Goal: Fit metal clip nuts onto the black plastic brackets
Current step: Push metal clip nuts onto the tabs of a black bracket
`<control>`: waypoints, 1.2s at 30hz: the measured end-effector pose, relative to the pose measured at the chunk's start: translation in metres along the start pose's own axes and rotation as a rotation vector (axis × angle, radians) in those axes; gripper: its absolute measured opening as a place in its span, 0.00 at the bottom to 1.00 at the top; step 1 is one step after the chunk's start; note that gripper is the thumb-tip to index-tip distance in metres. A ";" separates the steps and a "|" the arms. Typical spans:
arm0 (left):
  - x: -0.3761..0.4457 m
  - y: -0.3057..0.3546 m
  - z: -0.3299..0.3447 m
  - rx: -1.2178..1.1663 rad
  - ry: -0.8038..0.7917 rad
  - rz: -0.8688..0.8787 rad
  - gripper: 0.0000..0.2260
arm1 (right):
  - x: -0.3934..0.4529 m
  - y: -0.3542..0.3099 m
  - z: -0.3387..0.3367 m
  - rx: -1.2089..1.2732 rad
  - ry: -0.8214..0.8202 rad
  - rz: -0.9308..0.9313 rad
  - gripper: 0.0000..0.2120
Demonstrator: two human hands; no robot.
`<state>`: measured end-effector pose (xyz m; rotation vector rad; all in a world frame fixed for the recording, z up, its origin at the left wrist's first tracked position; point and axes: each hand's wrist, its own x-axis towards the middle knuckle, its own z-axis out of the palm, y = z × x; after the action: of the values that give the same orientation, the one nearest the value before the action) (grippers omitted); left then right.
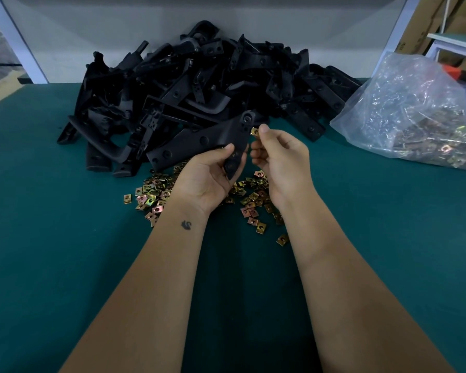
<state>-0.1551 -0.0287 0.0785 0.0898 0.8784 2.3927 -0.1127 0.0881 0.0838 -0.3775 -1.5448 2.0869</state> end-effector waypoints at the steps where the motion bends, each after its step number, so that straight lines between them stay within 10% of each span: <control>1: 0.000 0.000 0.000 0.000 -0.006 -0.002 0.07 | 0.000 0.000 0.000 -0.004 -0.002 -0.001 0.09; 36: 0.003 -0.003 -0.003 0.049 -0.008 -0.048 0.07 | -0.001 0.000 -0.003 0.025 -0.151 -0.012 0.09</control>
<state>-0.1569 -0.0267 0.0742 0.0966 0.9256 2.3255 -0.1098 0.0899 0.0829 -0.2051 -1.5995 2.1660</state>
